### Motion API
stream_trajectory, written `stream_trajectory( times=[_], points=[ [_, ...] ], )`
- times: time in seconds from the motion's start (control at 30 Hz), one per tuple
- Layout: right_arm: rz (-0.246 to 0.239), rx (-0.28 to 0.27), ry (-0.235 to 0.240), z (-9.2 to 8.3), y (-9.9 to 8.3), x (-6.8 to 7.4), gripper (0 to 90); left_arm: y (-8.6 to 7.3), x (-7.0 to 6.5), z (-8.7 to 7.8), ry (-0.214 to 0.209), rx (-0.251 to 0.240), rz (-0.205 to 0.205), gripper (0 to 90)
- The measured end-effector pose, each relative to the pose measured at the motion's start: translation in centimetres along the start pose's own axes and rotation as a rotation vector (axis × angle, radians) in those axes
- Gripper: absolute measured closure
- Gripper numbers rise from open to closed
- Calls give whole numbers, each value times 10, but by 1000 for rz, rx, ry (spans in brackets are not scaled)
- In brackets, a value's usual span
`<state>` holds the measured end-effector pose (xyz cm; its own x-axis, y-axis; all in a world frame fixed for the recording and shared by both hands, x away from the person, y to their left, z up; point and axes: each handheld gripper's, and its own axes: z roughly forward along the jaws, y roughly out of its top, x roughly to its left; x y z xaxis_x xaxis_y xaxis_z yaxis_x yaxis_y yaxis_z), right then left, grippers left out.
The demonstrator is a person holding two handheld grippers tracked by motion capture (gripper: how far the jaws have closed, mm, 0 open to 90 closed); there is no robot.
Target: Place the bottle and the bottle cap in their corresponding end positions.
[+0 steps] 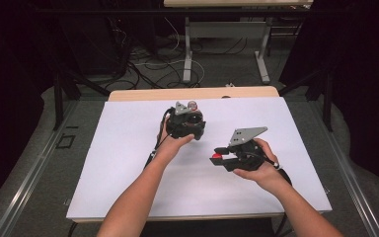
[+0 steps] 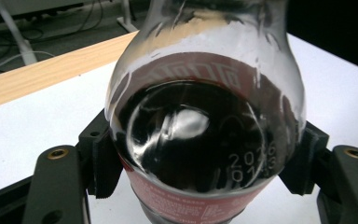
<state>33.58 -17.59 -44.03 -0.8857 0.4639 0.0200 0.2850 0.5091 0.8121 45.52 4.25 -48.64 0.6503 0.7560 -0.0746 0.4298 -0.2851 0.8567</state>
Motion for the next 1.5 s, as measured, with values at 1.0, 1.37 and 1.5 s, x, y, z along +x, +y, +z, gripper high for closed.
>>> stream_trajectory(
  times=[1.0,1.37,1.5],
  points=[
    [9,28,-16,32,-12,-3,611,-32,-2,27,-5,42,47,280],
    [51,51,-25,56,-15,-9,611,-36,5,16,-11,42,-19,122],
    [73,65,-23,68,-19,-10,611,-38,6,-1,-7,13,-35,33]
  ],
)
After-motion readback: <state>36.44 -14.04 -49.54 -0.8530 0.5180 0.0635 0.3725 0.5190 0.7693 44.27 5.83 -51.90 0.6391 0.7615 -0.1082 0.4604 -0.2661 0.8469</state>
